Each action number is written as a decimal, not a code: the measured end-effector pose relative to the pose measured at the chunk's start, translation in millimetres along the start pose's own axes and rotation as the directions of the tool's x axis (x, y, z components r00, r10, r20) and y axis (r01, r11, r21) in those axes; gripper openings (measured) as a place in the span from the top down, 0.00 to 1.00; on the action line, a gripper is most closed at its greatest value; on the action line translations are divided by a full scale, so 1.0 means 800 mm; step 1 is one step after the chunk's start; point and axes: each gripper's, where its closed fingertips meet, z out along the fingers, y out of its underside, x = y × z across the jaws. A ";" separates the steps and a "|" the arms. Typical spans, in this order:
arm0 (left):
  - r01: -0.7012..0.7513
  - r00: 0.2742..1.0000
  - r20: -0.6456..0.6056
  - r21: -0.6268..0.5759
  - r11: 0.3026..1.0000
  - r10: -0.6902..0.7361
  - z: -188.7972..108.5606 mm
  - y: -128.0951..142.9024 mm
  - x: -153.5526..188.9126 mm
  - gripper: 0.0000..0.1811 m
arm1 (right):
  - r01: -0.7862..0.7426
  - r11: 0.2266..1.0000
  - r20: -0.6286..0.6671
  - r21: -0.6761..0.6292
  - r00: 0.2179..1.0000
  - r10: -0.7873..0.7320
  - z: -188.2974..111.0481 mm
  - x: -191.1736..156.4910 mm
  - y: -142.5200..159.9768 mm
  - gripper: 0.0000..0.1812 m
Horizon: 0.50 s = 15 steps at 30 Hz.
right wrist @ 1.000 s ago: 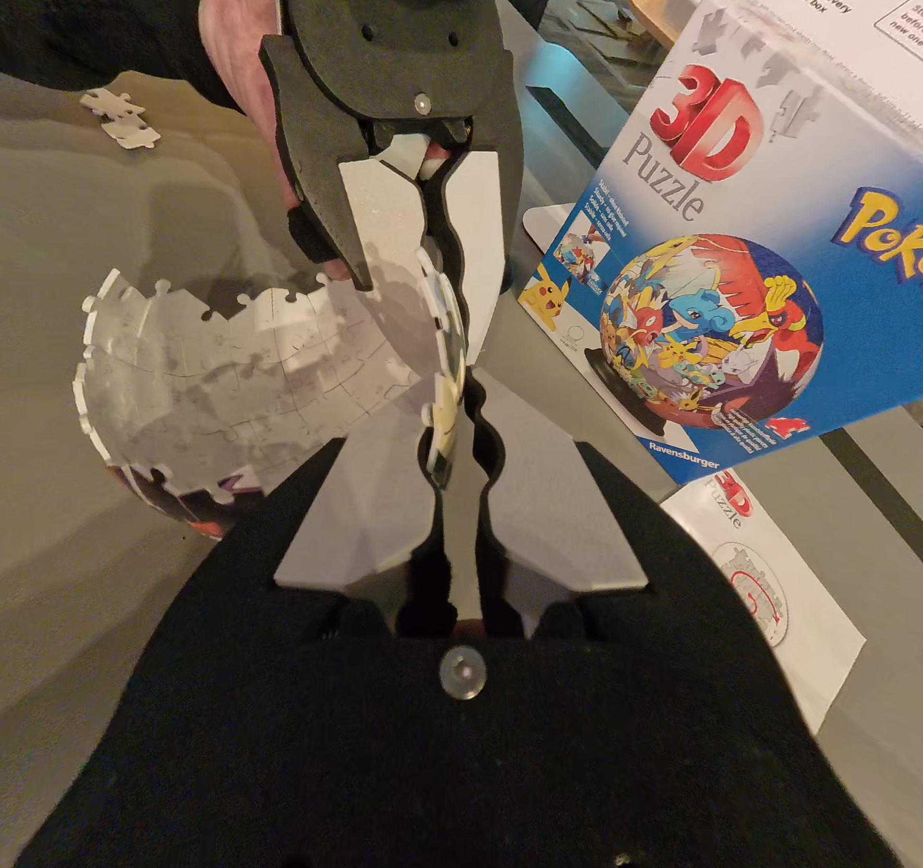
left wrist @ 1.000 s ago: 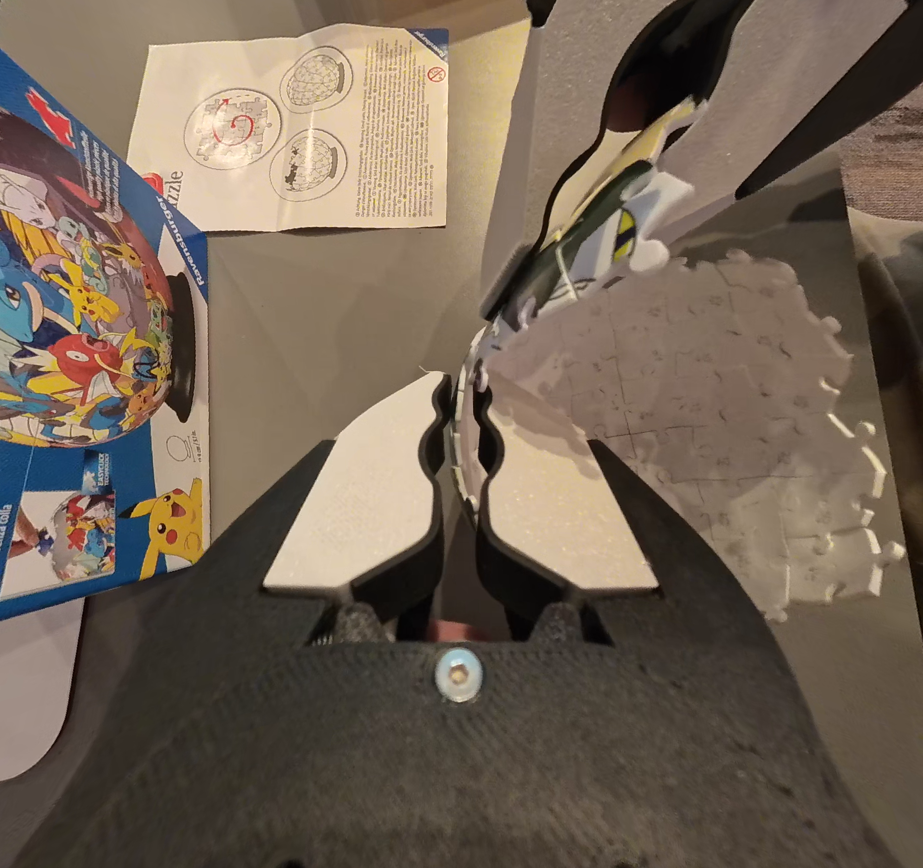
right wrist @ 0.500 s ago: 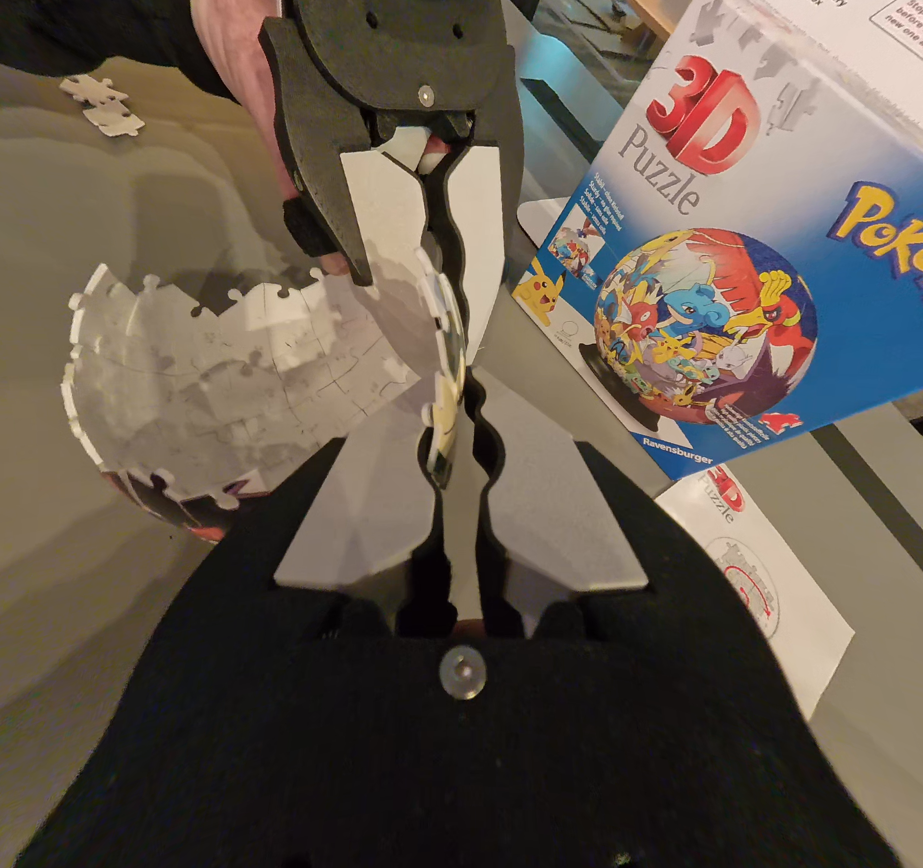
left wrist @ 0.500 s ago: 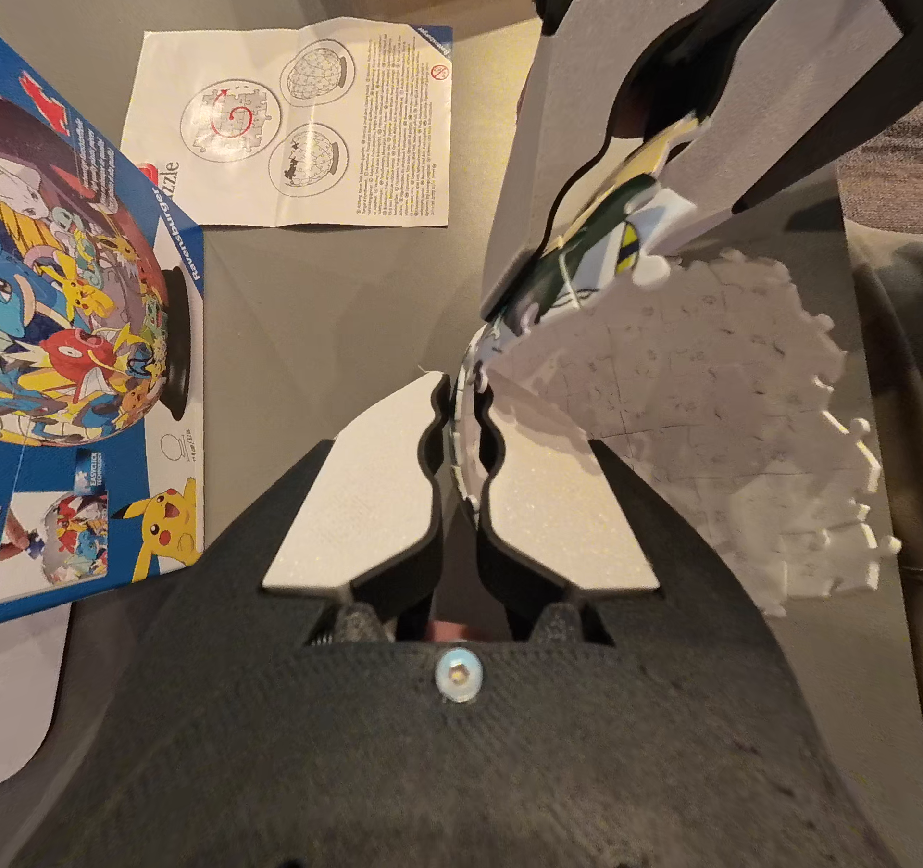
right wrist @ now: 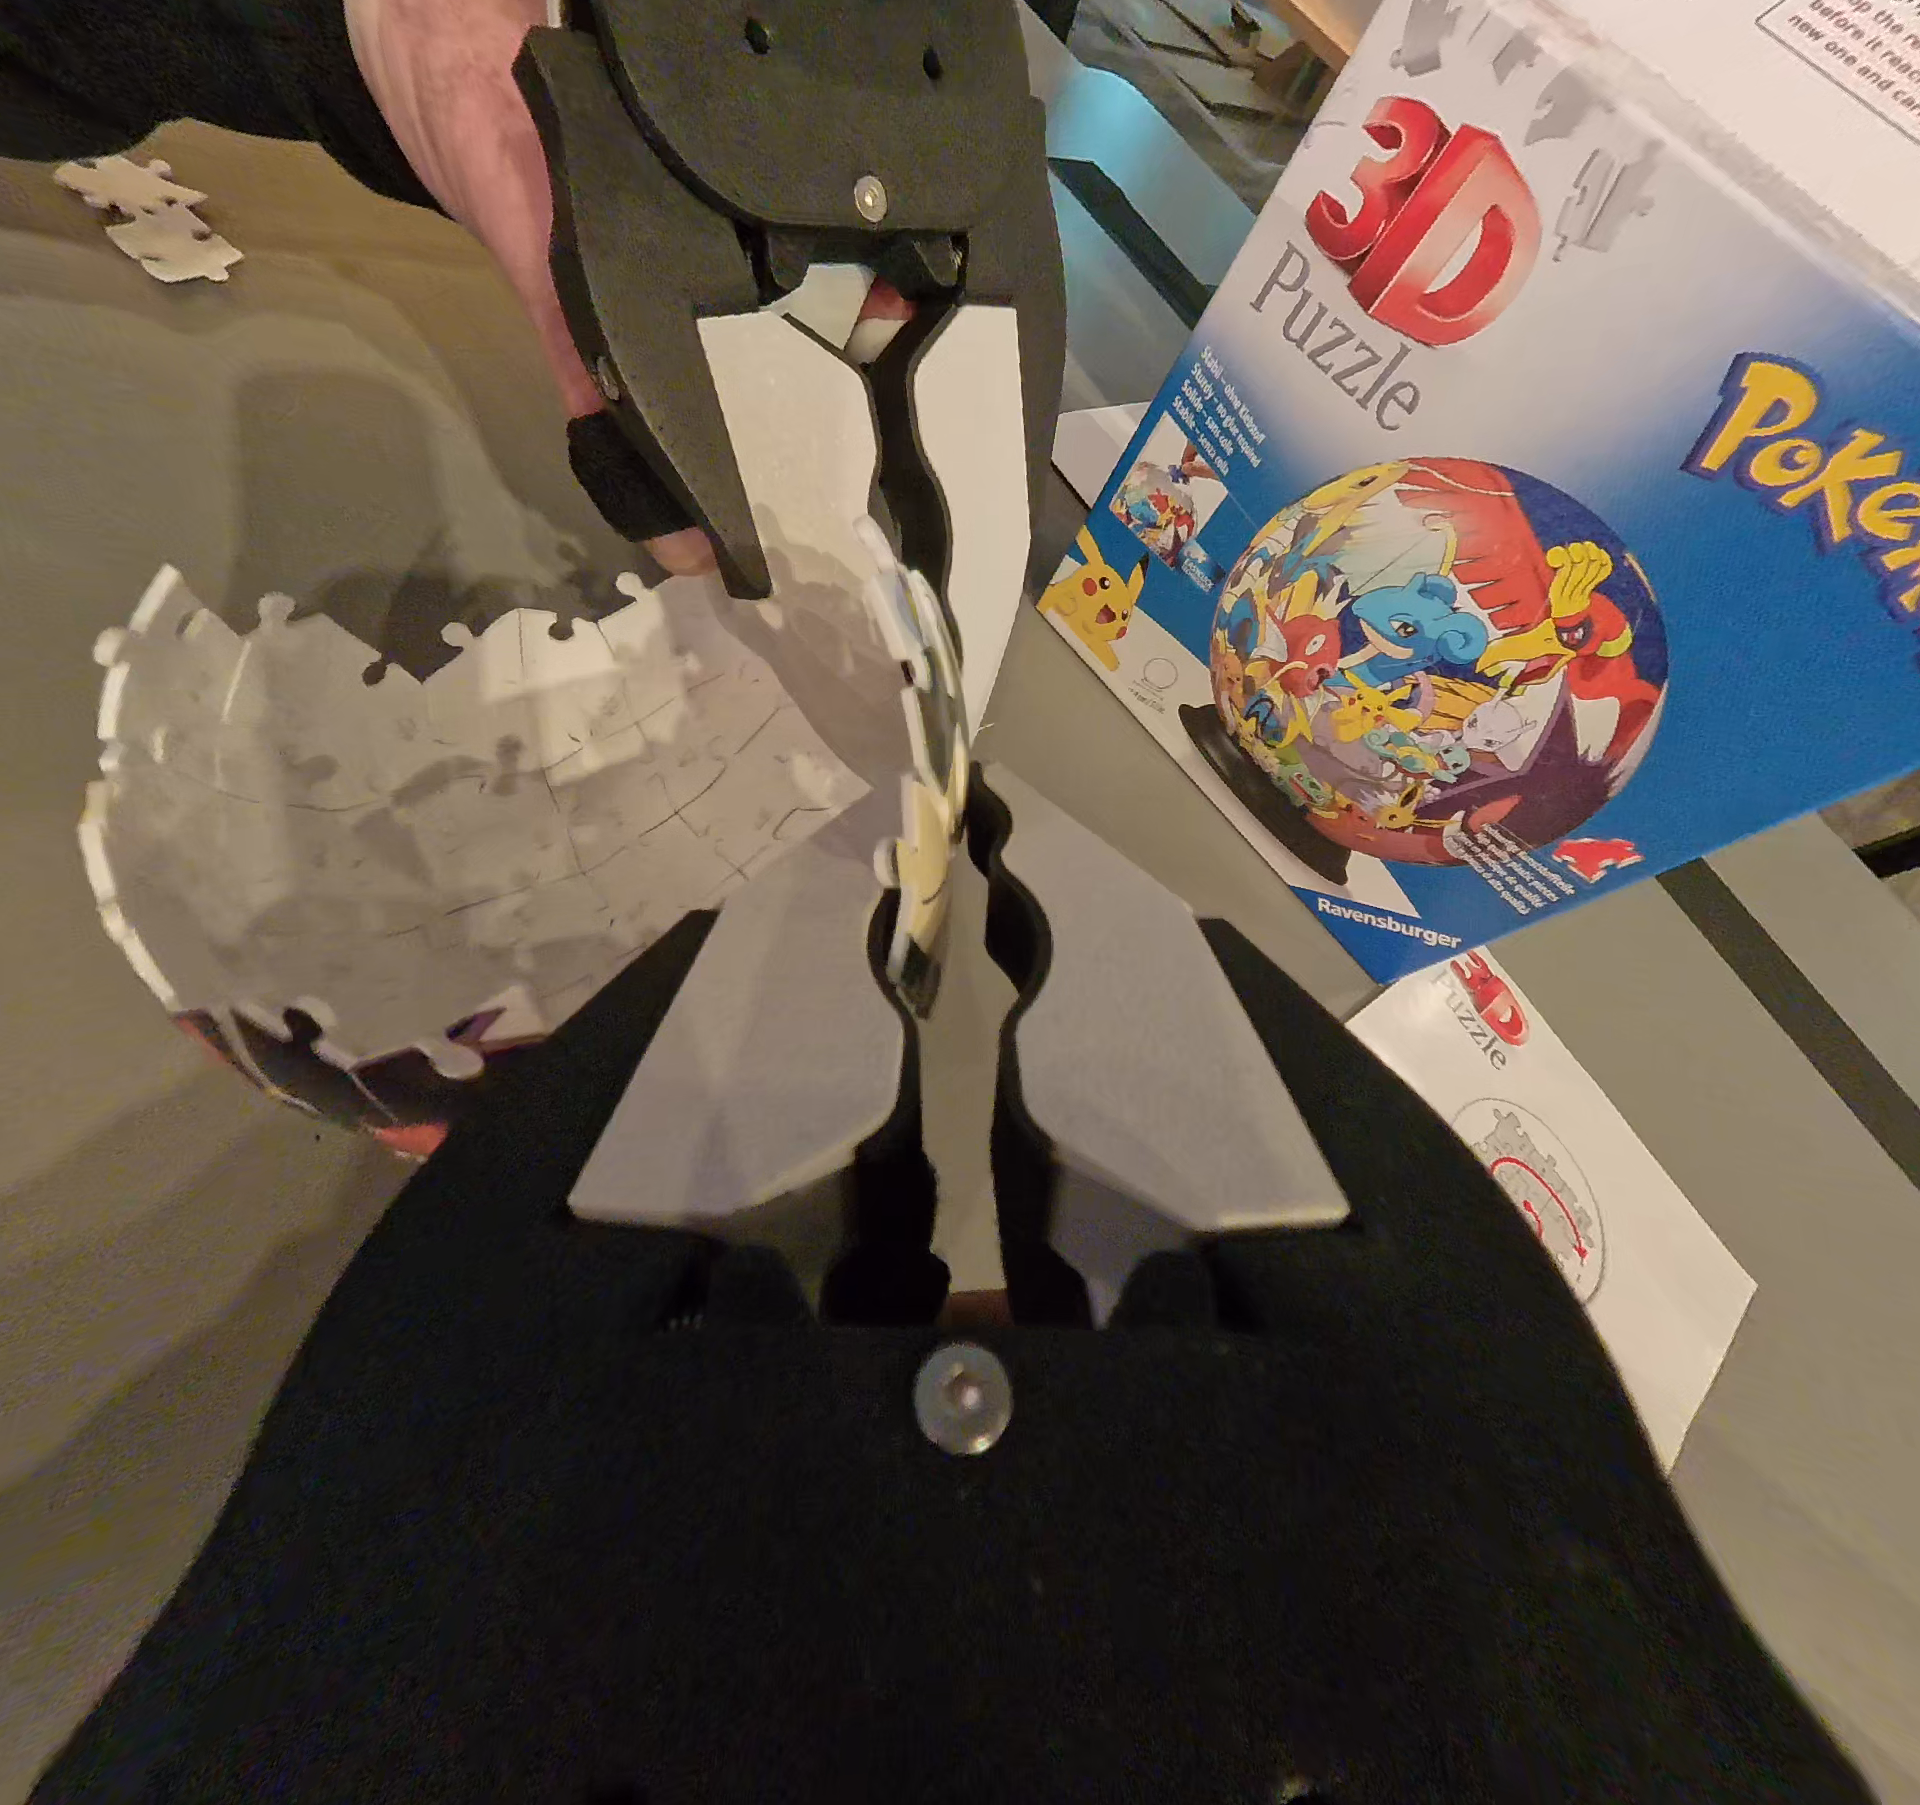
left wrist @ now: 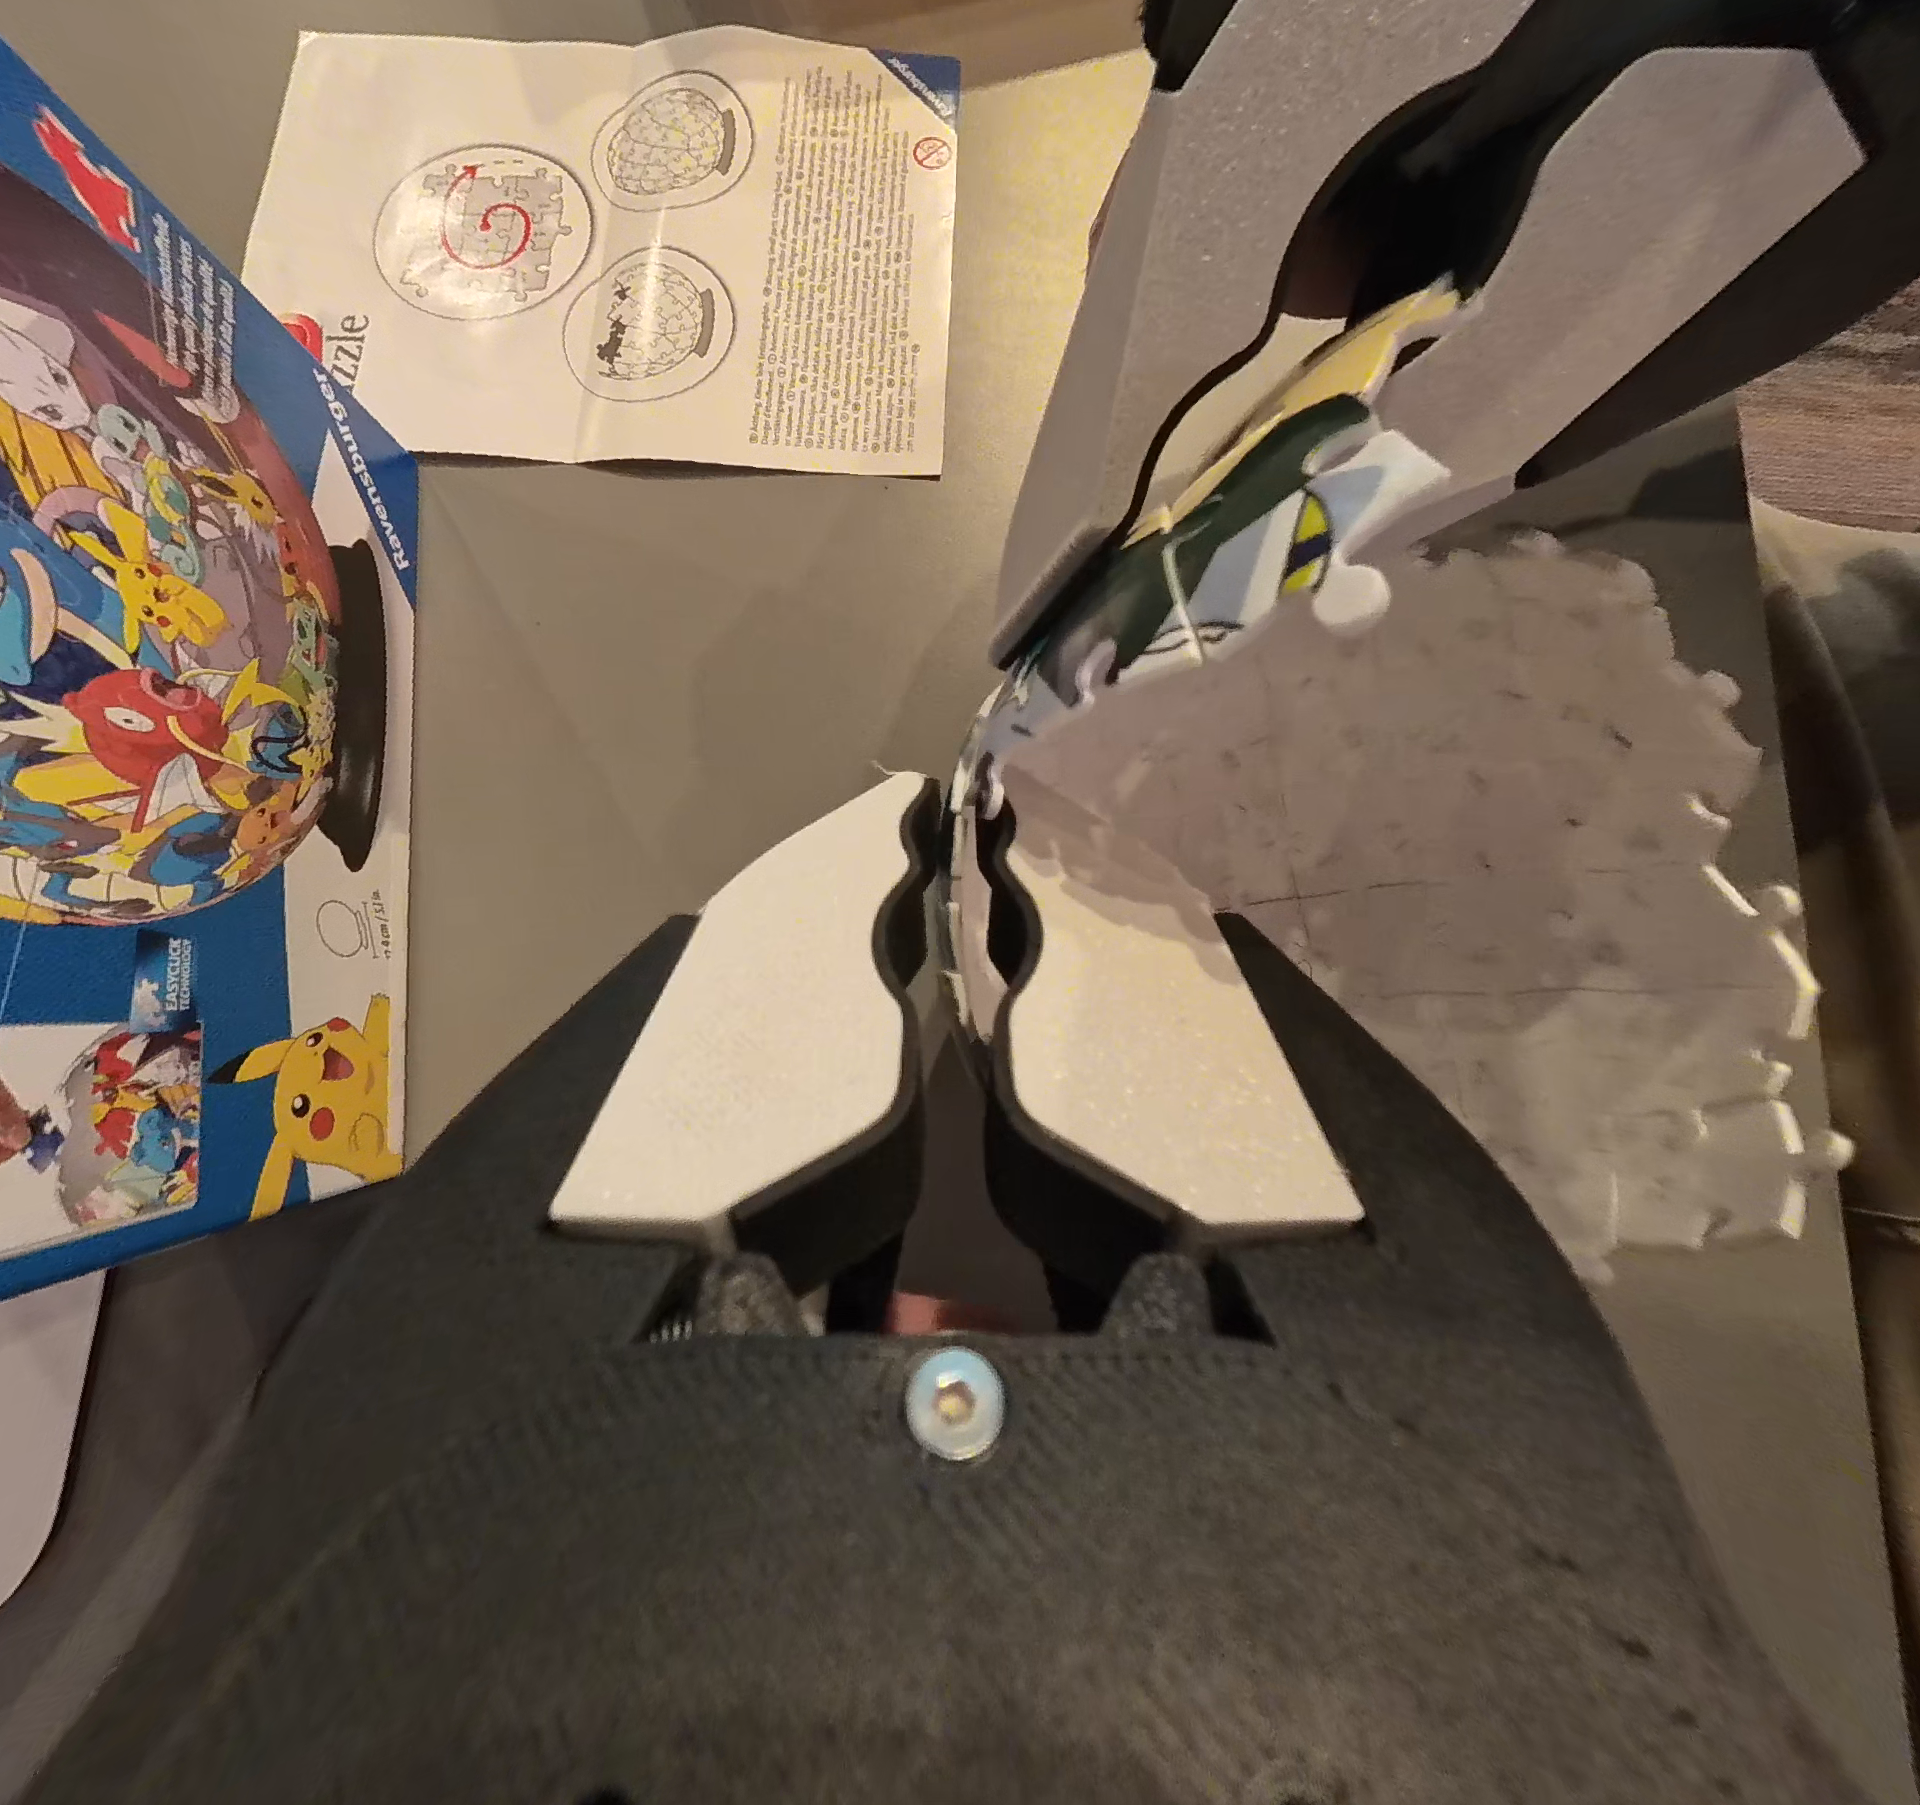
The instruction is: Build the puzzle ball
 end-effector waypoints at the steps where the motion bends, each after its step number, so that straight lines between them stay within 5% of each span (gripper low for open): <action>1: 0.006 1.000 -0.001 0.001 1.000 -0.006 0.000 0.000 0.000 0.96 | -0.003 1.000 -0.002 -0.001 1.000 0.003 0.000 0.000 0.000 0.99; 15: 0.032 0.999 -0.014 0.014 0.999 -0.031 0.002 -0.001 -0.003 0.96 | 0.042 0.999 -0.044 0.012 0.998 -0.042 0.002 0.005 0.001 0.99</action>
